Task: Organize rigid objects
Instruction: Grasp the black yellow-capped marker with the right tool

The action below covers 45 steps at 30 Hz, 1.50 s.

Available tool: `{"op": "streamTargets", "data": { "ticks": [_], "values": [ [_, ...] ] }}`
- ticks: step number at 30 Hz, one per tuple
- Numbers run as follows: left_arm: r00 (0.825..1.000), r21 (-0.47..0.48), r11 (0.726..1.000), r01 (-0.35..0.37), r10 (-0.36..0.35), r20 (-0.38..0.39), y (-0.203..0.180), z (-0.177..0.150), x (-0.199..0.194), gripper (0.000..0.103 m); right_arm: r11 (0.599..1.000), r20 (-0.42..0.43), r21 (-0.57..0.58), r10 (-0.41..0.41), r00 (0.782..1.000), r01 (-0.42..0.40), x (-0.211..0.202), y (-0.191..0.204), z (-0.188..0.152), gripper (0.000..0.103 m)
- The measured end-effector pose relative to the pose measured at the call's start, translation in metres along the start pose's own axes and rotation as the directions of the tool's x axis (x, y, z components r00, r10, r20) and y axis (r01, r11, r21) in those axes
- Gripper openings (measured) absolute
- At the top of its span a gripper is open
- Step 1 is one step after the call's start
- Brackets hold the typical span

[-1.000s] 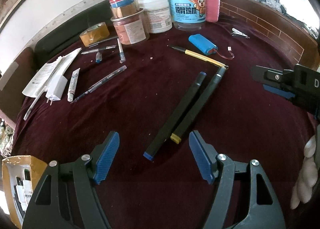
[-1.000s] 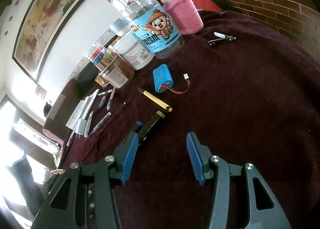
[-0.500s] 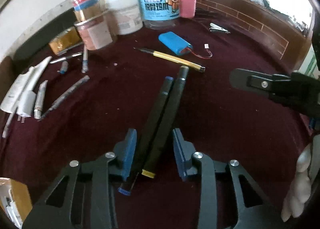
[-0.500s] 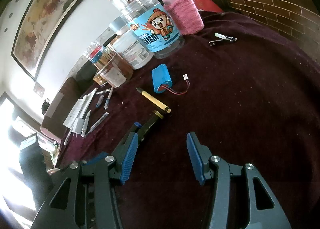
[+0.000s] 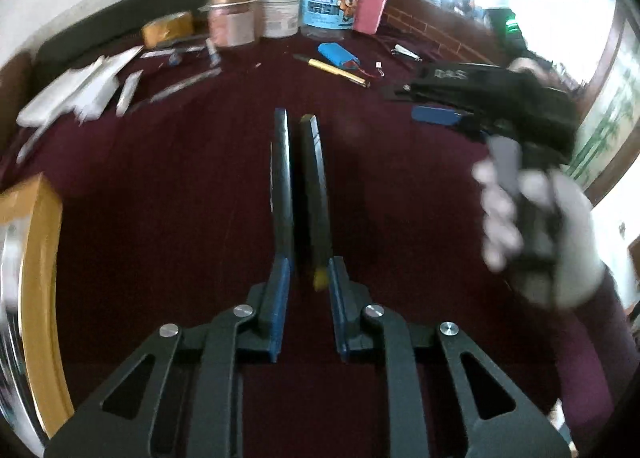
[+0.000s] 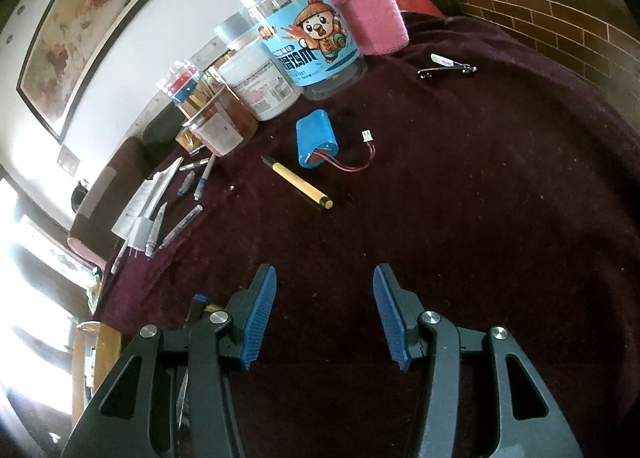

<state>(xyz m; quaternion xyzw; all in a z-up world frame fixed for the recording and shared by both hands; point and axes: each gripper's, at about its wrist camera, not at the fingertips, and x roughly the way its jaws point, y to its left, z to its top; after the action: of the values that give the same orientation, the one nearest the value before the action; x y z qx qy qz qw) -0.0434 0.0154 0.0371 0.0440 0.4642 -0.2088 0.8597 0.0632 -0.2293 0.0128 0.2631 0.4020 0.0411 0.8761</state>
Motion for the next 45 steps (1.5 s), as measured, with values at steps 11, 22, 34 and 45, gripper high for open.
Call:
{"op": "streamTargets", "data": {
  "ticks": [11,22,34,45],
  "values": [
    [0.964,-0.209,0.960,-0.187,0.220,0.150,0.032,-0.045,-0.068,0.053,0.986,-0.123,-0.122,0.096,0.988,-0.111,0.004,0.045,-0.039,0.045],
    [0.939,-0.164,0.940,-0.299,0.321,0.127,0.028,-0.058,-0.060,0.060,0.922,-0.149,-0.388,-0.065,0.987,0.002,0.009,0.106,-0.086,0.037],
    [0.950,-0.170,0.937,-0.305,0.313,0.022,0.033,-0.061,-0.025,0.059,0.835,-0.024,-0.512,-0.246,0.969,0.199,0.021,0.127,-0.092,0.035],
    [0.957,-0.190,0.940,-0.285,0.290,-0.002,0.037,-0.059,-0.016,0.070,0.848,-0.011,-0.488,-0.243,0.970,0.207,0.019,0.122,-0.090,0.017]
  ]
}}
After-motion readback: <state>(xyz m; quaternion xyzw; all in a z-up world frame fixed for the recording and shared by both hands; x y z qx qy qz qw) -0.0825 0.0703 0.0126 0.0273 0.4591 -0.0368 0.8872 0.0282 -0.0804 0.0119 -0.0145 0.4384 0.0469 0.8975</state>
